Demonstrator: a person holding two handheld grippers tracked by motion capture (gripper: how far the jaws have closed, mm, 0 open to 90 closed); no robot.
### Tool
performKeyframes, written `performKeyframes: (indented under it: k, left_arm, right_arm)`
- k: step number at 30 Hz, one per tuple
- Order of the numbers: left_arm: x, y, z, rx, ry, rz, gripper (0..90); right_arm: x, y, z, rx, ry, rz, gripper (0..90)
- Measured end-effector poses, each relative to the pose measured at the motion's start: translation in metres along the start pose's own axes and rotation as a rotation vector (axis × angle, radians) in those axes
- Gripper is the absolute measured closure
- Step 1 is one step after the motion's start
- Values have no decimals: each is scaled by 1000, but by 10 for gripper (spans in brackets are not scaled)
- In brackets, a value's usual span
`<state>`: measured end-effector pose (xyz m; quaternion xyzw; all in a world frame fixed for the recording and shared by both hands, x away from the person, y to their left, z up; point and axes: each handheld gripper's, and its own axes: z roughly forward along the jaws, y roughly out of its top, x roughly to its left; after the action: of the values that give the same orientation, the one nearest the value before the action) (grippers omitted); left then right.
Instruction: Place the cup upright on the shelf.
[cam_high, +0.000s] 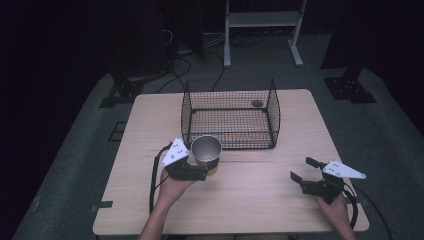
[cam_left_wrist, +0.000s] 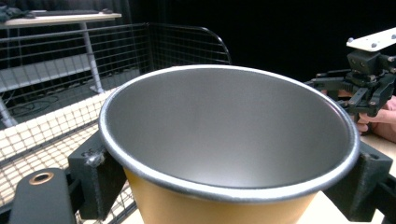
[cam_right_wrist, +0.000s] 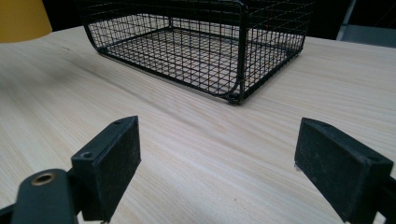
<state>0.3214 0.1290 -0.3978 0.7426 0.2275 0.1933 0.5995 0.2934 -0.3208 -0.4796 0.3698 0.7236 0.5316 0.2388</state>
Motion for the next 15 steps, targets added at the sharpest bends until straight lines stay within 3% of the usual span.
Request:
performKeyframes:
  k: [15]
  left_arm:
    - [13, 25, 16, 16, -38, 20, 131]
  right_arm:
    - [0, 0, 0, 3, -3, -2, 134]
